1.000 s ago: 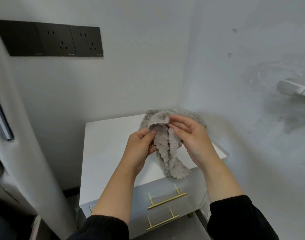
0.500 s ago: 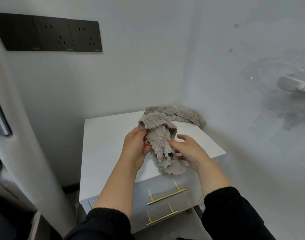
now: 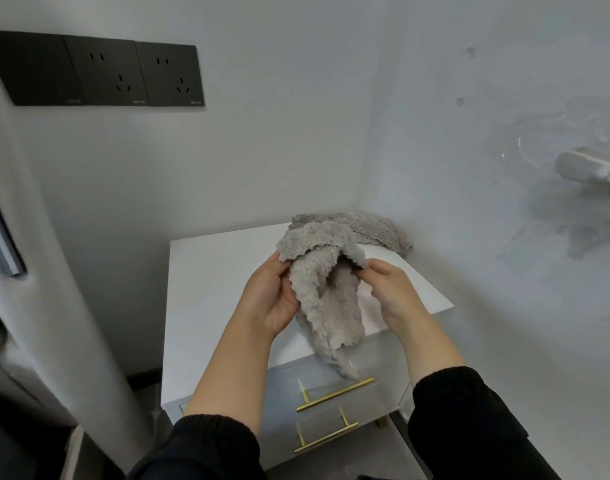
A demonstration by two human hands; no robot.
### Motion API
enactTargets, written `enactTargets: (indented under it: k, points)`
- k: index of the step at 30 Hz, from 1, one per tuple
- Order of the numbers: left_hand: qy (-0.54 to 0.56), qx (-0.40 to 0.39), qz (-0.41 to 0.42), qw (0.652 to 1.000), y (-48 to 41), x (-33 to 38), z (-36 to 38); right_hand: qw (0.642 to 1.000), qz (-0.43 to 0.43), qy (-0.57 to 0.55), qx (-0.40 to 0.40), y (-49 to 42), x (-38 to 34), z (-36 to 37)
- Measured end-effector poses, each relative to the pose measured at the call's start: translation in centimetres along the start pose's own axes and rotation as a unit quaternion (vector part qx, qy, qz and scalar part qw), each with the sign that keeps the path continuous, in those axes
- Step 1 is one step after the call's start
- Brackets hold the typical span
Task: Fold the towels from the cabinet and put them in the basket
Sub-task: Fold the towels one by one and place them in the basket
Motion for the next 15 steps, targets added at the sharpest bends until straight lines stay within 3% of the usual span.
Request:
enactTargets:
  k: [2,4,6,11,13,15]
  points:
    - [0.054,0.019,-0.037,0.998,0.0,0.0,-0.4,0.995,-0.014,-0.097,-0.006,-0.2,-0.9,-1.1]
    - [0.038,0.033,-0.065,0.997,0.1,0.2,-0.9,0.965,0.01,-0.254,-0.057,-0.2,-1.3,-1.5]
    - [-0.013,0.042,-0.075,0.996,-0.2,0.5,-1.6,0.938,0.053,-0.328,-0.099,0.2,-1.3,-1.9]
    - [-0.17,0.072,-0.1,0.978,-0.4,0.6,-4.0,0.94,0.121,-0.3,-0.111,0.8,0.0,-2.7]
    - [-0.334,0.109,-0.062,0.934,-1.1,1.8,-5.7,0.949,0.124,-0.264,-0.121,1.0,0.2,-2.4]
    - [-0.422,0.127,-0.041,0.897,-1.1,2.2,-5.9,0.949,0.113,-0.254,-0.148,1.1,0.0,-2.0]
Point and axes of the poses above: each hand's wrist, its own y-axis away from the middle knuckle, its own z-axis out of the palm, x = y × z, the point moved 8 cm from there along -y, towards the middle knuckle, and after that the axes turned 15 degrees about y, right-handed, at the moved point
